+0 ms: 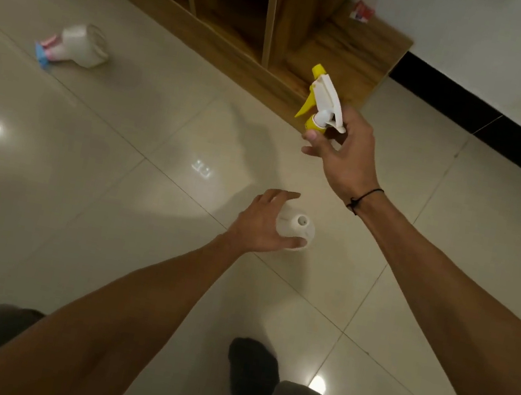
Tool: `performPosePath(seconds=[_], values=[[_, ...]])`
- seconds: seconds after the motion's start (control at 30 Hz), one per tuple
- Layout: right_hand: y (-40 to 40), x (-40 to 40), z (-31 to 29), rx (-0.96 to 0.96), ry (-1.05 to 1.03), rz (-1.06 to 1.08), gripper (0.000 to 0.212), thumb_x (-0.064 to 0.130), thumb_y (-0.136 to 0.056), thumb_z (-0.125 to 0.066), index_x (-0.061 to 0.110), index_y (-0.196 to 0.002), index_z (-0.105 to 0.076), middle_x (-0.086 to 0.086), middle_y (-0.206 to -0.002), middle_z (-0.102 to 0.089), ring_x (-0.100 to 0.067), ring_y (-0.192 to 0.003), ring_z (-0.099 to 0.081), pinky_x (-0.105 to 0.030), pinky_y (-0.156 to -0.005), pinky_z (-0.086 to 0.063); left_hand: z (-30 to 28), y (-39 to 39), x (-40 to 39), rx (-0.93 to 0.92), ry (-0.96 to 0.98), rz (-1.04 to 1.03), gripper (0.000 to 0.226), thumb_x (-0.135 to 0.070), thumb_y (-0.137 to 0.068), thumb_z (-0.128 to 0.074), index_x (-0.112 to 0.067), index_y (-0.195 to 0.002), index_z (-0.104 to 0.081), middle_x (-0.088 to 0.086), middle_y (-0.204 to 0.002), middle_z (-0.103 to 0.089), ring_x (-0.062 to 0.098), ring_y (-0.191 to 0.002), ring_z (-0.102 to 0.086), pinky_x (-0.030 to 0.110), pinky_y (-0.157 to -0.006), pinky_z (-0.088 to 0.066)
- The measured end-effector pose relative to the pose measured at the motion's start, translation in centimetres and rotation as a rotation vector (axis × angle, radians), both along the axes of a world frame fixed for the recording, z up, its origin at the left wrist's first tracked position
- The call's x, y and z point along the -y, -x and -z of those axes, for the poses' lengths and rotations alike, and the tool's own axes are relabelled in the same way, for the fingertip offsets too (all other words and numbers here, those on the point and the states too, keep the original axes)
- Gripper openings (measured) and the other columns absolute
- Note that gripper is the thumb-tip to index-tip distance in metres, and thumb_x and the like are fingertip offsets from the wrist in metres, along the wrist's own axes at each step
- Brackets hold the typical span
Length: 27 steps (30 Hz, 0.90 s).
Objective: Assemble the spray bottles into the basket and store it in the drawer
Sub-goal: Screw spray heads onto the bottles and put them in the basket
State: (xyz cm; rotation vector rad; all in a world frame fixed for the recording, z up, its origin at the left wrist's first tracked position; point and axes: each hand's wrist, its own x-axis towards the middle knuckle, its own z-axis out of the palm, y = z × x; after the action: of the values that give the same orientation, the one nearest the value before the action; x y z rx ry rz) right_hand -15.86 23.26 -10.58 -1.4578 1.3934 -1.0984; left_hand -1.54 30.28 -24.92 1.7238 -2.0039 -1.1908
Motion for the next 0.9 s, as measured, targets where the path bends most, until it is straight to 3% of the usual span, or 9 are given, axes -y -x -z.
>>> performPosePath(seconds=[0.1,0.2,0.4,0.53,0.67,0.77,0.9], values=[[0.1,0.1,1.3,-0.022,0.035,-0.006,0.049,0.005,-0.093,-0.072,0.002,-0.139,-0.056,-0.012,-0.118,-0.062,-0.03,-0.103,-0.069,-0.043,-0.077,-0.067,1.6,0.0,0.8,0.036,0.055,0.097,0.106,-0.084,-0.05,-0.079,-0.052,-0.141,-0.036,-0.015,-0.145,-0.051,0.016,-0.127,-0.059,0.045,-0.1,-0.054],[0.7,0.0,2.2,-0.011,0.076,-0.005,0.049,0.006,-0.095,-0.07,0.001,-0.14,-0.053,-0.018,-0.116,-0.062,-0.037,-0.099,-0.07,-0.046,-0.077,-0.066,3.0,0.0,1.8,0.068,0.12,0.087,0.091,-0.088,-0.054,-0.074,-0.051,-0.131,-0.044,-0.017,-0.131,-0.064,0.015,-0.114,-0.065,0.043,-0.096,-0.057],[1.2,-1.3,2.8,-0.02,0.178,-0.014,0.048,0.009,-0.099,-0.065,0.002,-0.144,-0.048,-0.021,-0.117,-0.062,-0.033,-0.094,-0.072,-0.041,-0.074,-0.066,3.8,-1.5,4.7,0.154,0.209,0.033,0.088,-0.081,-0.071,-0.064,-0.039,-0.145,-0.041,-0.002,-0.13,-0.06,0.025,-0.115,-0.064,0.046,-0.095,-0.055],[1.3,-1.3,1.6,-0.025,0.208,0.015,0.047,0.007,-0.1,-0.064,0.003,-0.144,-0.048,-0.019,-0.122,-0.061,-0.033,-0.099,-0.072,-0.039,-0.074,-0.066,3.7,-2.9,5.4,0.172,0.243,0.06,0.083,-0.079,-0.071,-0.057,-0.035,-0.141,-0.045,0.001,-0.121,-0.061,0.026,-0.109,-0.064,0.046,-0.091,-0.057],[1.0,-0.5,0.2,0.012,0.25,0.013,0.042,0.013,-0.1,-0.064,0.017,-0.139,-0.047,-0.016,-0.127,-0.062,-0.027,-0.102,-0.073,-0.043,-0.076,-0.067,3.4,-3.7,5.8,0.197,0.282,0.056,0.079,-0.078,-0.076,-0.05,-0.031,-0.139,-0.05,0.001,-0.112,-0.062,0.025,-0.101,-0.065,0.04,-0.086,-0.055],[0.5,-0.1,0.2,0.001,0.255,0.0,0.049,0.015,-0.1,-0.065,0.01,-0.145,-0.046,-0.014,-0.13,-0.06,-0.025,-0.105,-0.072,-0.036,-0.074,-0.066,3.3,-4.0,6.2,0.234,0.315,0.078,0.079,-0.079,-0.08,-0.046,-0.028,-0.141,-0.05,0.004,-0.112,-0.066,0.026,-0.1,-0.067,0.042,-0.086,-0.057],[-0.4,-0.1,1.4,-0.034,0.213,-0.022,0.045,0.01,-0.099,-0.065,0.006,-0.141,-0.049,-0.016,-0.119,-0.064,-0.026,-0.094,-0.074,-0.038,-0.071,-0.067,3.1,-4.7,6.3,0.242,0.319,0.071,0.084,-0.082,-0.077,-0.04,-0.028,-0.139,-0.053,0.005,-0.115,-0.069,0.026,-0.101,-0.068,0.045,-0.088,-0.058]])
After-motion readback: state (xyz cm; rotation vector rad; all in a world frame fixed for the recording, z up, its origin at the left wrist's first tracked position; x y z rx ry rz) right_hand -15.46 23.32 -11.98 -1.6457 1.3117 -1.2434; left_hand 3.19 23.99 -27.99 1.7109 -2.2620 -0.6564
